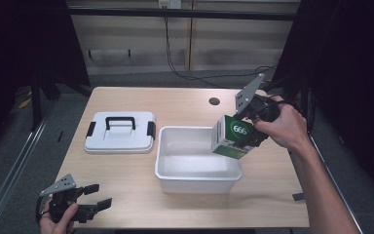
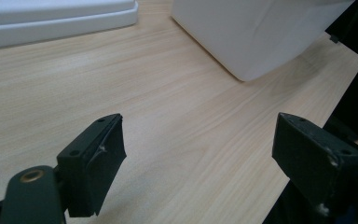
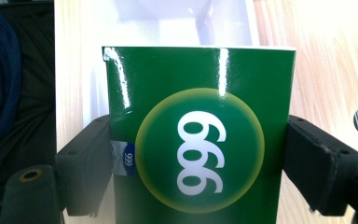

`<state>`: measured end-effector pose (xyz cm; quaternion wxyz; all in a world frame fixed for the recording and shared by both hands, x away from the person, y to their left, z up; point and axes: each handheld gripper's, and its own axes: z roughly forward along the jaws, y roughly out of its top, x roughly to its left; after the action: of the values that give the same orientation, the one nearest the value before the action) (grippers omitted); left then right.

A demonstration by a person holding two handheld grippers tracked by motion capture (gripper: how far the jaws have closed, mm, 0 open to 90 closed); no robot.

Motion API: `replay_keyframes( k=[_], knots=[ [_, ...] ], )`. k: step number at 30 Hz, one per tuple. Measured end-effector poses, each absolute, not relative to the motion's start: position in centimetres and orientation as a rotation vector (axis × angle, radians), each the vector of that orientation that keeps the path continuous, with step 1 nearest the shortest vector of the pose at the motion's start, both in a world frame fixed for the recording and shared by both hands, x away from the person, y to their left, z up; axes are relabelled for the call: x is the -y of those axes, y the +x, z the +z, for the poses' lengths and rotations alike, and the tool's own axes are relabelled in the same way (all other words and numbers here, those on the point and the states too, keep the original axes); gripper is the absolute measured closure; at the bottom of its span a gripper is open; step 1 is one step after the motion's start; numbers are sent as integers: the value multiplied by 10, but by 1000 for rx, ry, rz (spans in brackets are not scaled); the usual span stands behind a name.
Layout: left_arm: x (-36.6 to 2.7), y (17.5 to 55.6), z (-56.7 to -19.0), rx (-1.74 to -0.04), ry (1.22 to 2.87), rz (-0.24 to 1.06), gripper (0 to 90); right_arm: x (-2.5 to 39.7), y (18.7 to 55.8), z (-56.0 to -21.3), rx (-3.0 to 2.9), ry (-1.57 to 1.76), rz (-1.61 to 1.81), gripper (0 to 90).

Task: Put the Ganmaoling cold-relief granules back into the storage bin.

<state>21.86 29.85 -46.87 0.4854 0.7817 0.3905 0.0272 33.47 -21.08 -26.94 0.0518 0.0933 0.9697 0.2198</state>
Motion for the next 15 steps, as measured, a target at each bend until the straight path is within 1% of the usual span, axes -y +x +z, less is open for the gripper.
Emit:
replay_keyframes(
  k=[5,15],
  knots=[
    [-299,218,-468,-951,1899,65,170,199,338,-272,-2974,258,611,160],
    [-300,218,-468,-953,1895,67,170,179,347,-290,-3033,226,493,159]
  ],
)
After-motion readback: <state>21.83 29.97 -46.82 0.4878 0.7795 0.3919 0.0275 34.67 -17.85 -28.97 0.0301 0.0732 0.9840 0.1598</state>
